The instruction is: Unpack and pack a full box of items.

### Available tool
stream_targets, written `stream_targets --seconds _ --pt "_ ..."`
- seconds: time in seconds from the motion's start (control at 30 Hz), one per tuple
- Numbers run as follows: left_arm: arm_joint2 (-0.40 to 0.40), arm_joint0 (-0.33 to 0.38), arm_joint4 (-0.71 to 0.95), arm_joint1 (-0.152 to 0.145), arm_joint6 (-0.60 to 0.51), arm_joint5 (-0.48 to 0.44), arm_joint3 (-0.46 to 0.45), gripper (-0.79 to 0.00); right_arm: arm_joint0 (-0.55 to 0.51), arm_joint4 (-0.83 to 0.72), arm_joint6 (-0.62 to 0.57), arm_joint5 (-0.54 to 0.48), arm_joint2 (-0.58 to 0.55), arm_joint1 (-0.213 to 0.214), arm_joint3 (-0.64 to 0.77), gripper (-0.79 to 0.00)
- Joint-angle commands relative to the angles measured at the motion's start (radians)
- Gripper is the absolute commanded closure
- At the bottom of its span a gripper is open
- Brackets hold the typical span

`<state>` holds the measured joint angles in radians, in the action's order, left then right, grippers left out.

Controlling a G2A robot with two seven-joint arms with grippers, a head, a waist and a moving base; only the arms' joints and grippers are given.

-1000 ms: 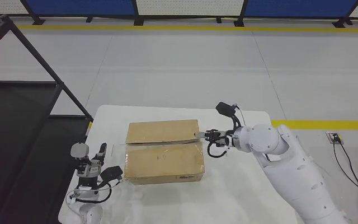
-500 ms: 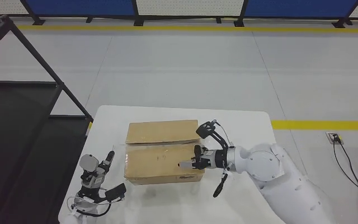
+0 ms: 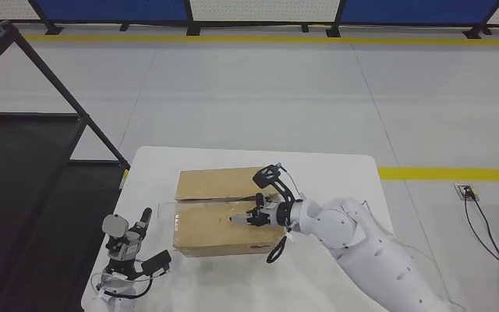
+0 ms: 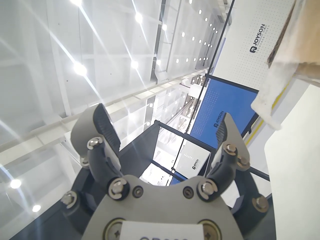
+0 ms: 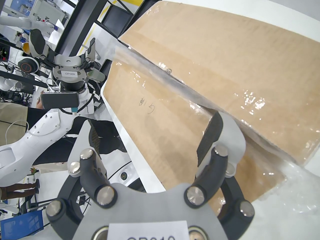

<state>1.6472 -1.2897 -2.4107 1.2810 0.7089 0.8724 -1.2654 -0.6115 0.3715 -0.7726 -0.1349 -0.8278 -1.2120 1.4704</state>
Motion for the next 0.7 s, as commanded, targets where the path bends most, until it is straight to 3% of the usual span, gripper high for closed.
stream_targets --seconds 0.0,0.67 --pt "-0.002 -0.002 0.003 -0.001 0.0 0.001 -0.001 -0.785 0.007 0.0 0.014 -0.001 0.004 -0.005 -0.007 -0.785" --pt "-0.014 -0.008 0.016 -0.008 -0.007 0.01 0.008 -0.785 0.046 -0.068 0.075 0.033 -0.007 -0.043 -0.104 -0.785"
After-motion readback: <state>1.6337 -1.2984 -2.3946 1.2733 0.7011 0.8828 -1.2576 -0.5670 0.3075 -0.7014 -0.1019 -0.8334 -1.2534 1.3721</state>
